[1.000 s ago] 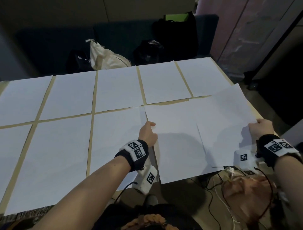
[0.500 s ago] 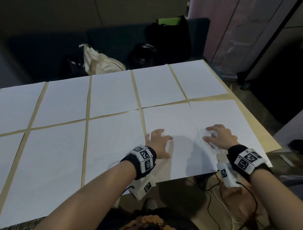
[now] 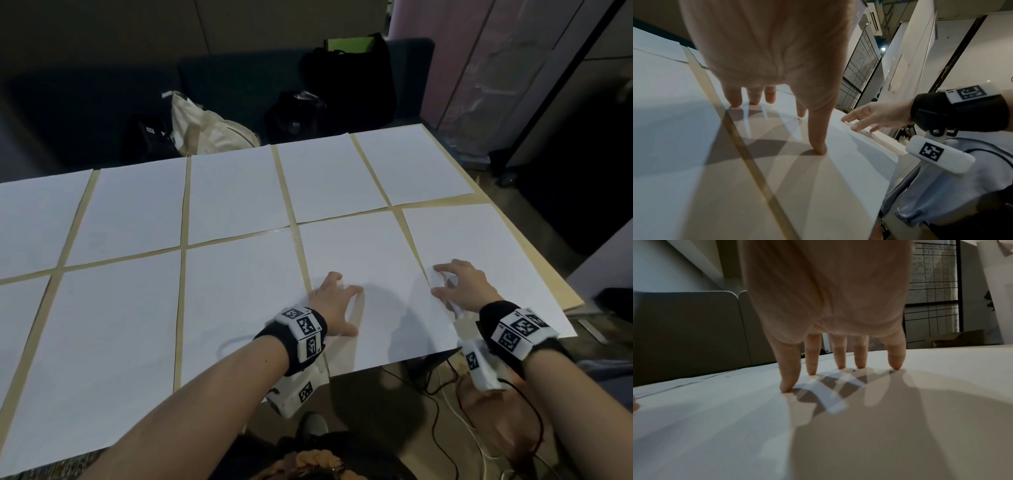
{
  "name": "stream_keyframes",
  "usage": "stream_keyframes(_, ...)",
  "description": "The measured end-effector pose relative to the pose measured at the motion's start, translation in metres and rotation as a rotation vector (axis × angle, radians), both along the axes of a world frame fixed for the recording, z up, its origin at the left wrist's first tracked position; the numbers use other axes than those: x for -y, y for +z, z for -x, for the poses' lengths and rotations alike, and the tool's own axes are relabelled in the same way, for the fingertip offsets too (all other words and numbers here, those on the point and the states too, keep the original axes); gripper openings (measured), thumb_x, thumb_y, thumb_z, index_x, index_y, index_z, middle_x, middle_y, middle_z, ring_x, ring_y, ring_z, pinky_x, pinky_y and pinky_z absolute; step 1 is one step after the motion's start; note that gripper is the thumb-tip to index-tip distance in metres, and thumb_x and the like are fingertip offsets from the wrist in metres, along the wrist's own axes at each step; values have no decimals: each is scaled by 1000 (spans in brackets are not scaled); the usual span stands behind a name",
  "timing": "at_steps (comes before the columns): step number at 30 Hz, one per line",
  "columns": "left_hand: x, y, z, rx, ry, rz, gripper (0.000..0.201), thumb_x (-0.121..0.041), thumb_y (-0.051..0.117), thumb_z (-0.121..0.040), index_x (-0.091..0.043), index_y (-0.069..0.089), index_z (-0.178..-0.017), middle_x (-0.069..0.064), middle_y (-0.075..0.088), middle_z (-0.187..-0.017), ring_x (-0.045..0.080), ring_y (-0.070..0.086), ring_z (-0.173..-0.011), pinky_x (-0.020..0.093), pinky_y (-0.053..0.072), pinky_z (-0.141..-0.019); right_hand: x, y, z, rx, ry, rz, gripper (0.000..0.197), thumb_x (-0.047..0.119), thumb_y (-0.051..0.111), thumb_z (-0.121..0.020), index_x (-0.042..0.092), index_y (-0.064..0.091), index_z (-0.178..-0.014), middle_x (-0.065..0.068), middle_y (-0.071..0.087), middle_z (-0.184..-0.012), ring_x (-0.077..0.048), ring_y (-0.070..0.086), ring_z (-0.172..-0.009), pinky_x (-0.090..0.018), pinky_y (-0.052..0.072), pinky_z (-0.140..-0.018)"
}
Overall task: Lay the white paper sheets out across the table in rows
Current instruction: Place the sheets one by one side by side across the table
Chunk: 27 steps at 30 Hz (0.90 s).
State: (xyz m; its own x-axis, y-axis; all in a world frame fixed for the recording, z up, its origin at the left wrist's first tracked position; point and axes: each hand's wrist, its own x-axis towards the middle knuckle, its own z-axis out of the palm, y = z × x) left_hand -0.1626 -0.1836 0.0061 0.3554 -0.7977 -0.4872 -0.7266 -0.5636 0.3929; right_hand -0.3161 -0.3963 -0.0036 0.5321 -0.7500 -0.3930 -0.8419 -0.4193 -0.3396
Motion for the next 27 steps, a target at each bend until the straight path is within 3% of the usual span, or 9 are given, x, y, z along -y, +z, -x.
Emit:
stream_keyframes(3, -3, 1, 0, 52, -56, -10, 79, -40, 65, -79, -31, 24, -146, 9, 6, -157, 26, 13, -145, 43, 8, -117, 7, -5, 1, 20, -7, 29, 47, 25, 60, -87, 28, 49, -133, -7, 27, -155, -31, 28, -140, -50, 26, -113)
stream_keyframes(11, -2, -1, 3, 77, -100, -58, 78, -42, 62, -82, -37, 20, -146, 5, 0, -160, 28, -7, -148, 51, -4, -116, 22, -6, 10, 15, 95, 23, 49, 19, 58, -89, 26, 47, -135, -8, 26, -155, -29, 27, -141, -45, 27, -114)
stream_keyframes(27, 4, 0, 11, 79, -58, -99, 78, -43, 60, -83, -35, 16, -147, 6, -4, -160, 29, -10, -147, 53, -5, -115, 20, -8, 10, 27, 96, 14, 50, 17, 60, -87, 26, 48, -135, -6, 27, -155, -29, 29, -141, -46, 27, -114)
